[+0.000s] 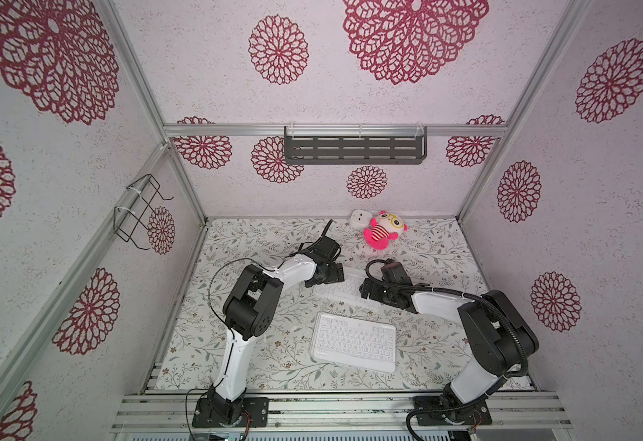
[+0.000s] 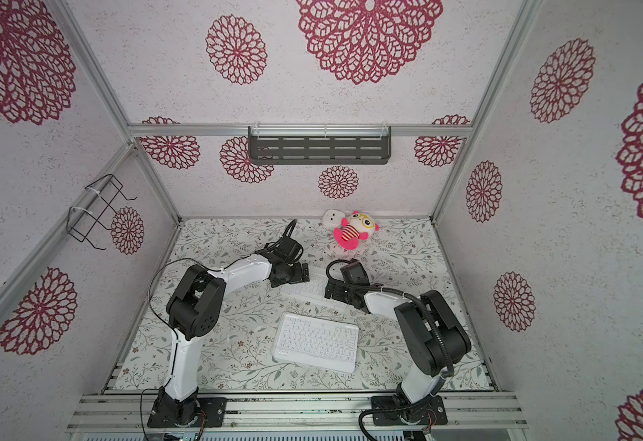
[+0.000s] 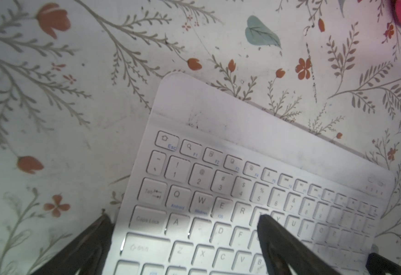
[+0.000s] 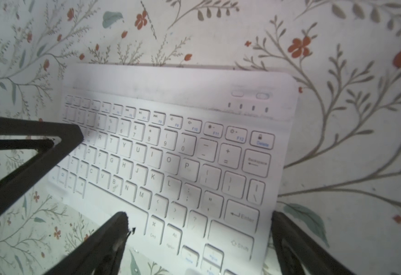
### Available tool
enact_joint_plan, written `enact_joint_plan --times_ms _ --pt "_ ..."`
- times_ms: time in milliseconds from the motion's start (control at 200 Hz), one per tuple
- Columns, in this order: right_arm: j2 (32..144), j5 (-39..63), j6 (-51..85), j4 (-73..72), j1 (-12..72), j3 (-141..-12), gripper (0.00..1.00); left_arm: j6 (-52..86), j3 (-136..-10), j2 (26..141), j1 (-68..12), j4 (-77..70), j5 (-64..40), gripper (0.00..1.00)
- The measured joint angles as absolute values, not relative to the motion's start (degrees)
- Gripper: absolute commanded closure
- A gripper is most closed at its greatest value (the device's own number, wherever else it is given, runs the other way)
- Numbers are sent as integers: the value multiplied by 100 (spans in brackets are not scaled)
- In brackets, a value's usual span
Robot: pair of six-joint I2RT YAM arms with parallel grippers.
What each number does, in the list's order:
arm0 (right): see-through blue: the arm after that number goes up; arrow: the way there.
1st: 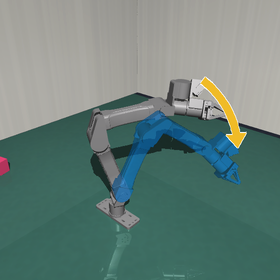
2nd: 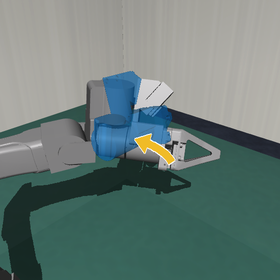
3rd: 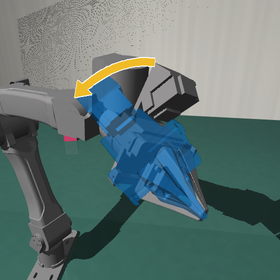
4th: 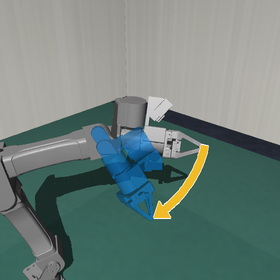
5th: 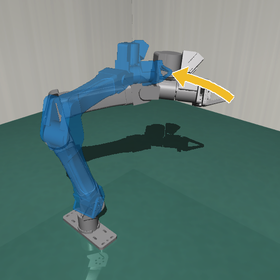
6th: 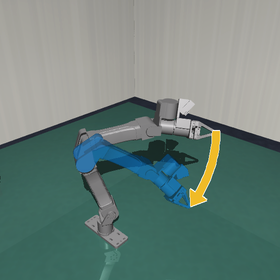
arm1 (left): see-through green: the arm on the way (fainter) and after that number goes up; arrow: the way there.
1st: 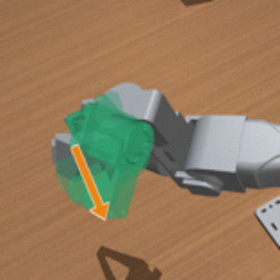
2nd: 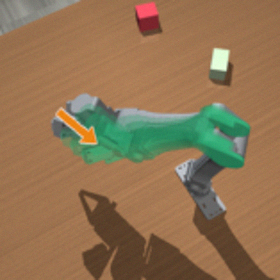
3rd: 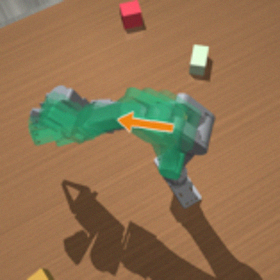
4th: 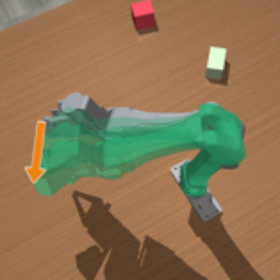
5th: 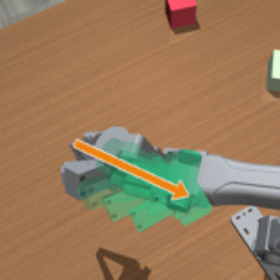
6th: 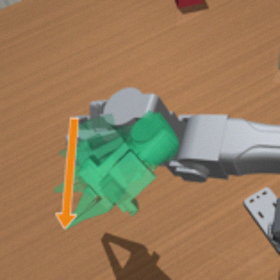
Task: Stack the numeric keypads
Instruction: Move the numeric keypad to the center of the board.
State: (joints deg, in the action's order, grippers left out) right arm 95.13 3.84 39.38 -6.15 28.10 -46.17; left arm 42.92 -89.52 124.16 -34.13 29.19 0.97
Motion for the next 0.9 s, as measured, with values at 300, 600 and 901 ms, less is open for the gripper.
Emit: enact_joint_plan --times_ms 300,600,901 --pt "9382 694 4525 -1782 2565 -4038 4 4292 -8919 12416 -3398 2766 99 2" --pt "9319 829 4928 -2591 2449 -3667 4 4311 -8897 12416 -3369 2670 95 2" --pt "9249 2467 5714 -4681 2598 -3594 4 4550 -8892 12490 -3710 1994 -1291 2"
